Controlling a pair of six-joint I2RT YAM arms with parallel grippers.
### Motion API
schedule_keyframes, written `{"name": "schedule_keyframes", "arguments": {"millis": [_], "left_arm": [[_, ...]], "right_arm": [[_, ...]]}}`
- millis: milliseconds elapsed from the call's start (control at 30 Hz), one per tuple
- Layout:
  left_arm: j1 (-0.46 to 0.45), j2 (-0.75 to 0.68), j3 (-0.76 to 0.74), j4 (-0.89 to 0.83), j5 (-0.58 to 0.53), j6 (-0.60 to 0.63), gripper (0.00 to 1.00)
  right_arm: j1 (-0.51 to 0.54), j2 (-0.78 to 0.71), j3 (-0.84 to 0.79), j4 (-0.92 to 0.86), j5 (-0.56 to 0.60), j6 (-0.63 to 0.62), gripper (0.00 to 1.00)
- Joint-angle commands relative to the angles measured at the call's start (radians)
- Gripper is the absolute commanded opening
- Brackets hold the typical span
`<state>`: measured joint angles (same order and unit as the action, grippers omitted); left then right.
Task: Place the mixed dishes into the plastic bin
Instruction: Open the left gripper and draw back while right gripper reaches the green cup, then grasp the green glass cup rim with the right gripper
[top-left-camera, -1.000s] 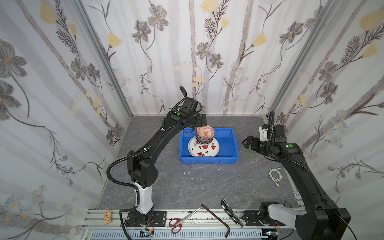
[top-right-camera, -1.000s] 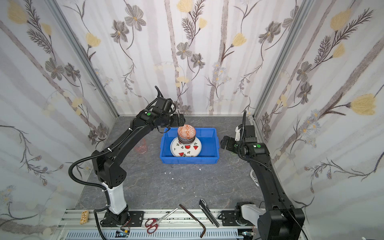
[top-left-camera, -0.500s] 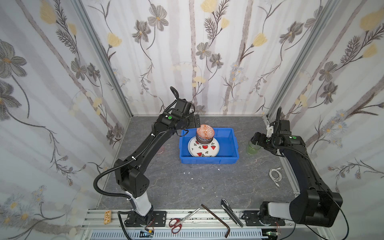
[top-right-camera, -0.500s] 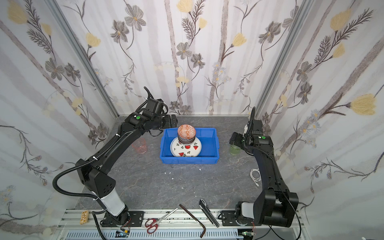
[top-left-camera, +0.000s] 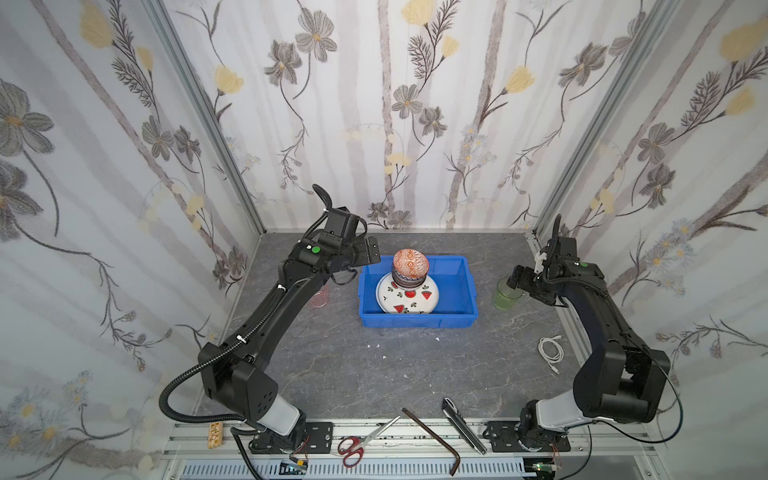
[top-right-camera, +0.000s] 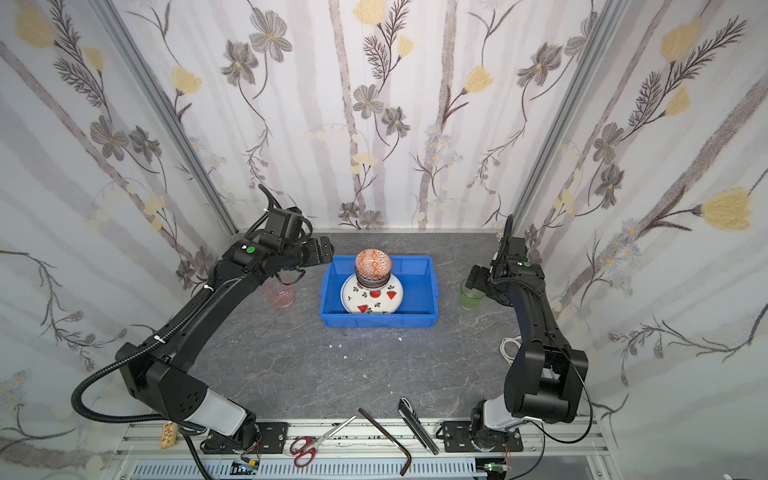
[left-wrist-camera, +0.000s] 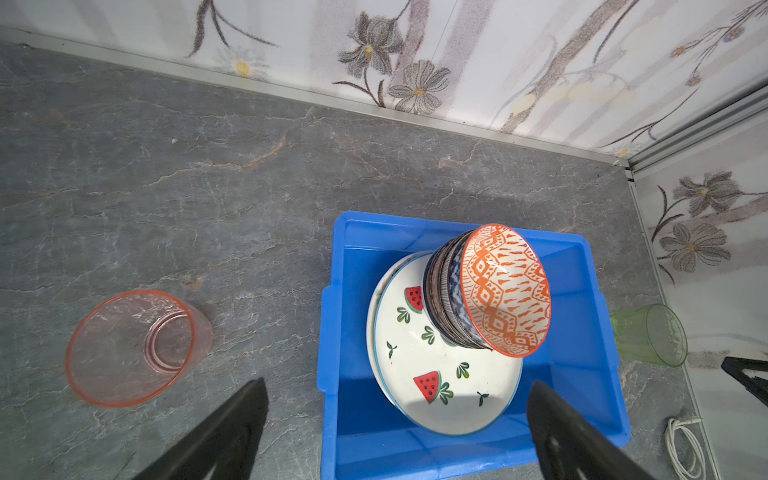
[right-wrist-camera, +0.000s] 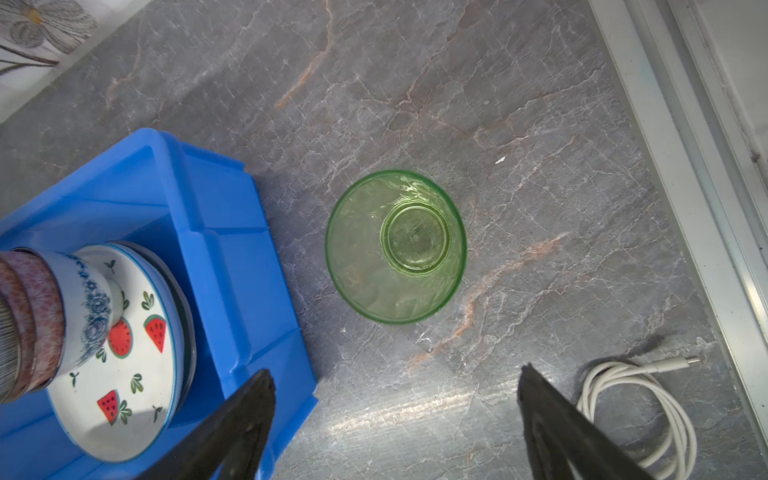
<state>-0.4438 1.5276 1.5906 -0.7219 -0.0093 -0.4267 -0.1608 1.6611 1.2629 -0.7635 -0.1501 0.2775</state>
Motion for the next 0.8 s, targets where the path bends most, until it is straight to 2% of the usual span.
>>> {"name": "schedule_keyframes", "arguments": {"millis": [0,300,567,767], "left_arm": [[0.031,-0.043,-0.045,0.048,0.026,-0.029,1.0],[0.149,-0.156,-0.192,0.071,0.089,-0.043,1.0],[0.249,-0.243,-0.29,0.073,0.139,-0.044,1.0],[0.285,-0.262,-0.339,0.074,0.167,-0.042,1.0]], "right_arm": [[-0.019,0.037,0.022,0.022,0.02,-0.028,0.88],[-0.054,0.13,0.034,0.046,0.006,-0.043,0.79],[-0.054,0.197,0.045,0.074,-0.011,-0.034,0.66],[-0.055,0.25,0.068,0.087,-0.008,-0.031,0.57]]}}
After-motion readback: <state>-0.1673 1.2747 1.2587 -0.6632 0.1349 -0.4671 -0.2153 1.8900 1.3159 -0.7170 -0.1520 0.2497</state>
